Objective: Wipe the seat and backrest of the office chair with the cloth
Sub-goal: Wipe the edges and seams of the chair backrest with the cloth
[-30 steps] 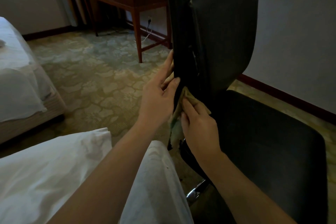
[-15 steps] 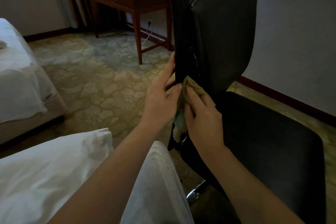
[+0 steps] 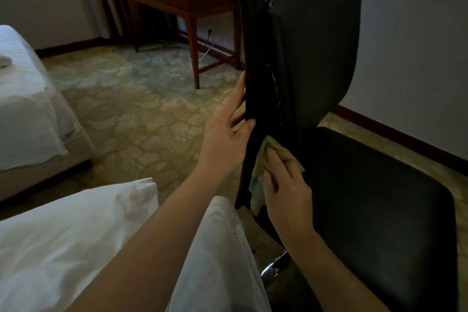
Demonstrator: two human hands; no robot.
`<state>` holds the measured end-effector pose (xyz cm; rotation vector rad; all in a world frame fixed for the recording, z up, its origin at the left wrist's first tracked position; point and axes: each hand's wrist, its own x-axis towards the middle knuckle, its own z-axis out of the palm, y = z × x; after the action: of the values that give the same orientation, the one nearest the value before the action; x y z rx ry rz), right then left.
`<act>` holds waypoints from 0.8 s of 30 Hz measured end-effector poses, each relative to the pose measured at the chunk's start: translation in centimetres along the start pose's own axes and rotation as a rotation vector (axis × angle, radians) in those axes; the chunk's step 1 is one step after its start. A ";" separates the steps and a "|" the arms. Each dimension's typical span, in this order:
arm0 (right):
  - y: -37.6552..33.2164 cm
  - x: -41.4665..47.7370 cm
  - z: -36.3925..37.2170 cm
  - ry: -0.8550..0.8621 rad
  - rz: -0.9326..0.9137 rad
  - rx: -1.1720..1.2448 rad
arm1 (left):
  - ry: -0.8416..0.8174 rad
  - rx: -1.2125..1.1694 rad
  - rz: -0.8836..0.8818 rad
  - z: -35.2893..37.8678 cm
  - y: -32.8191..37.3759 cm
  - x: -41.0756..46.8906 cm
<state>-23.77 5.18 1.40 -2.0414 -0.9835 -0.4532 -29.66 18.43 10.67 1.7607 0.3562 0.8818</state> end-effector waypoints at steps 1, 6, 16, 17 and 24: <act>-0.3 0.2 -0.2 0.020 0.010 0.025 | 0.001 0.000 0.000 0.0 -0.1 0.0; -1.7 2.1 -0.3 0.039 0.006 0.104 | -0.021 0.052 0.025 0.0 0.0 0.0; -1.7 2.6 2.0 0.000 0.010 0.057 | -0.040 0.074 0.024 0.2 0.5 -0.4; -1.4 2.1 2.3 -0.007 0.023 0.029 | -0.040 0.084 0.019 0.2 0.6 -0.4; -0.2 -1.3 1.0 0.003 0.136 0.083 | -0.064 0.129 -0.024 0.2 0.9 -0.4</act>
<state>-24.73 5.45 0.13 -2.0166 -0.8410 -0.3378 -29.93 17.70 11.32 1.8951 0.3983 0.7984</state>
